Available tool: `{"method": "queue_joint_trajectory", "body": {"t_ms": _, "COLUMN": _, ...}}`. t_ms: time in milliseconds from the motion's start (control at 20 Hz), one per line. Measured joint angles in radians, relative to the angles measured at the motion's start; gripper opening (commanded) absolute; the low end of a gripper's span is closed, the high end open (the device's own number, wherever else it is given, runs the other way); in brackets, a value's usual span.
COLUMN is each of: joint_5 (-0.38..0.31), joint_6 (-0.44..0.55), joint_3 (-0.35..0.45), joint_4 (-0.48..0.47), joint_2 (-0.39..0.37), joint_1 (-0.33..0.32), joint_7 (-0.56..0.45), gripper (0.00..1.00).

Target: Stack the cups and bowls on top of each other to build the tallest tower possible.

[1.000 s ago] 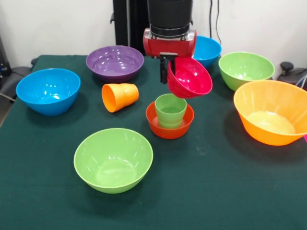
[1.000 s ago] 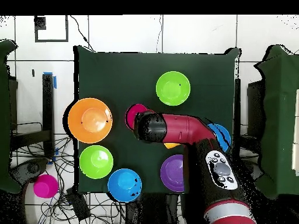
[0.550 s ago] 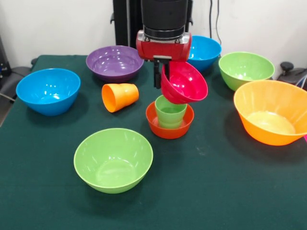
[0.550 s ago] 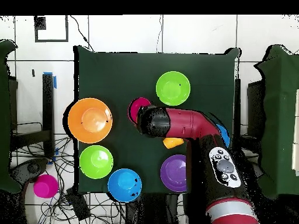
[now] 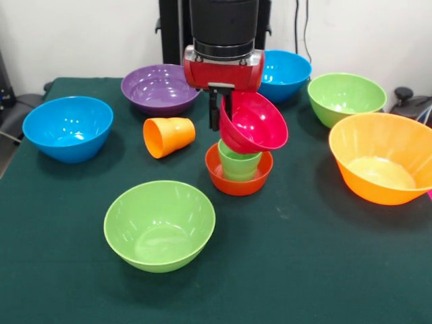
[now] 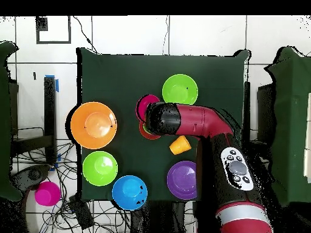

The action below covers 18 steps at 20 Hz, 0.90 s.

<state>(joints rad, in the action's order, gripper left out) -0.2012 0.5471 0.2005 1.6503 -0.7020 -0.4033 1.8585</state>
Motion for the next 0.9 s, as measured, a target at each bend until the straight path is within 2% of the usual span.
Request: {"method": "queue_joint_trajectory", "body": {"t_ms": 900, "joint_5": 0.0, "joint_6": 0.0, "joint_3": 0.0, "joint_4": -0.003, "joint_2": 0.071, "joint_1": 0.0, "joint_7": 0.0, "gripper": 0.0}}
